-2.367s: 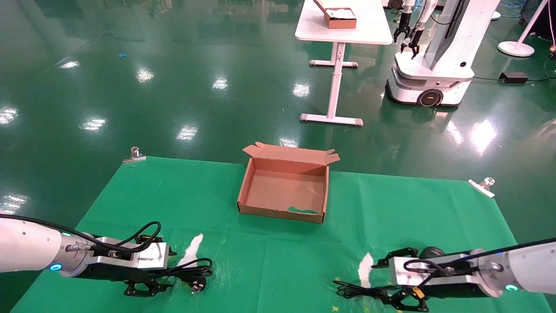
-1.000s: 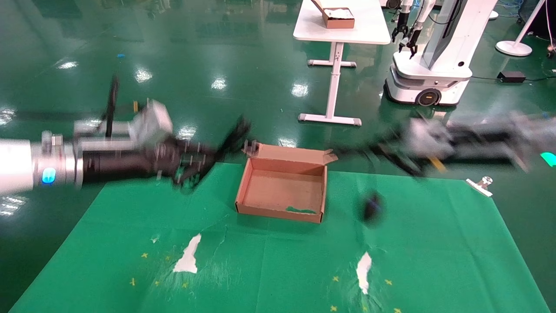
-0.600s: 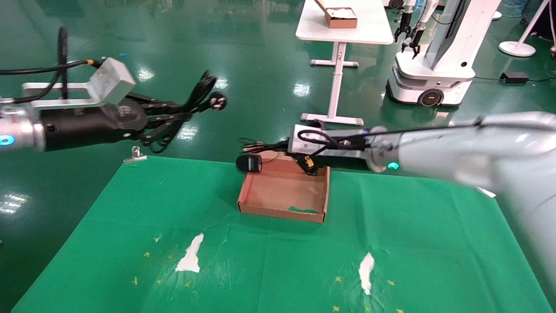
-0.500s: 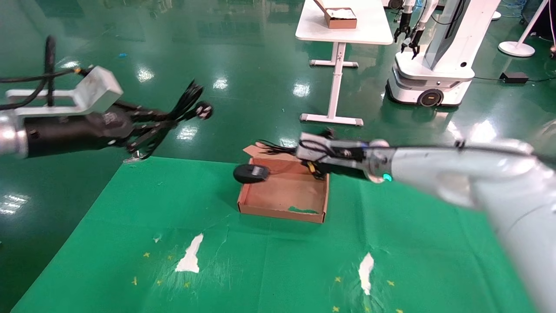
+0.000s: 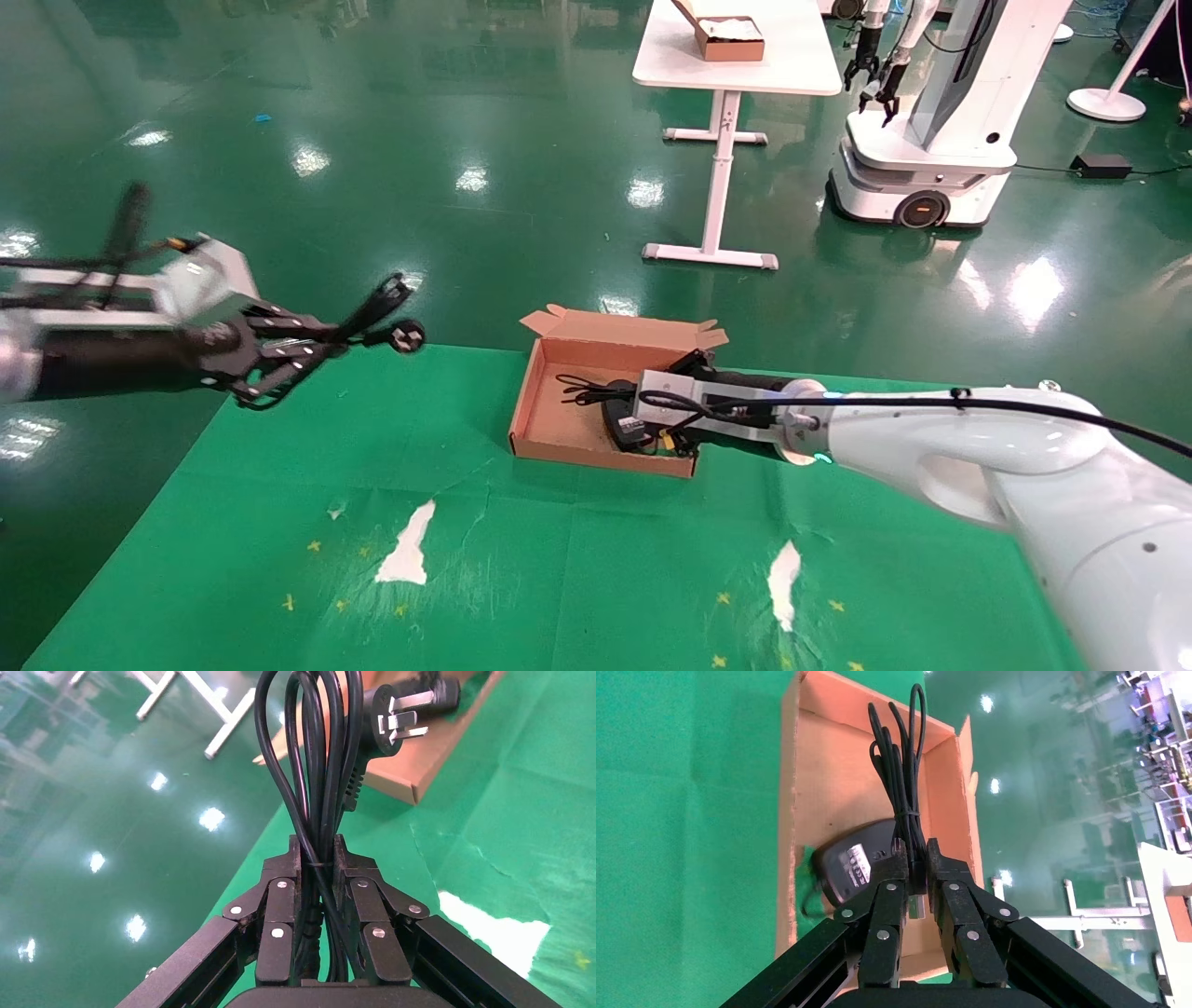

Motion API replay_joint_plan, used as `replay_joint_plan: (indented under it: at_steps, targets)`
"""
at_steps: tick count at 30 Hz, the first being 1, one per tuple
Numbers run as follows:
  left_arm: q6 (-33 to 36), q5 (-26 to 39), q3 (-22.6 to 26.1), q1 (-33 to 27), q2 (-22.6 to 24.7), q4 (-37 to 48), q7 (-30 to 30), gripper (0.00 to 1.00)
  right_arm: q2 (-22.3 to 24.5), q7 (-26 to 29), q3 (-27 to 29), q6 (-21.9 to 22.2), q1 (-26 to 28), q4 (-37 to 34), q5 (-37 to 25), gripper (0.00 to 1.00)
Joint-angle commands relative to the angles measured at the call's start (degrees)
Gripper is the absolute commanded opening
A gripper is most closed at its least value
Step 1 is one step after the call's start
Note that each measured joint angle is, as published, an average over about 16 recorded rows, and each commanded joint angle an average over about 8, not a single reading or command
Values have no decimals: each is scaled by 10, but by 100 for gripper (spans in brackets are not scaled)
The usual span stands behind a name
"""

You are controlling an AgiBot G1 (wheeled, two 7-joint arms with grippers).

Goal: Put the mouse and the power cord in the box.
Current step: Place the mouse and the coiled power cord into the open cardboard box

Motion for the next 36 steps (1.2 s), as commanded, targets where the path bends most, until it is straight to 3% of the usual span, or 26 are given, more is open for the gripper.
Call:
replay_joint_plan:
  at_steps: [1,9,13,17,23,25,29,30,36]
  targets:
    - [-9,6,4,3,9,0,6,0,0,0,-2,3,0,0,7,100]
    - [-119,18,13,35,137,3,28,0,29,-58,19,43,17,-24,40,100]
    - [-208,21,18,73,198,-17,41,0,76,-98,29,25,44,-28,51,100]
    - [-240,12,34,116,218,-78,46,0,153,-133,36,-72,77,-10,61,100]
    - [-190,-1,94,147,219,-156,-4,0,274,-149,41,-265,120,15,75,100]
    - [-187,-3,118,145,220,-173,-33,0,301,-142,41,-297,131,19,75,100]
    - [-228,-2,167,130,220,-207,-91,2,327,-124,37,-318,141,34,70,100]
    - [-246,-1,180,125,220,-215,-104,8,330,-120,37,-319,141,40,69,100]
    - [-334,2,236,106,222,-245,-154,81,342,-104,37,-338,136,62,70,100]
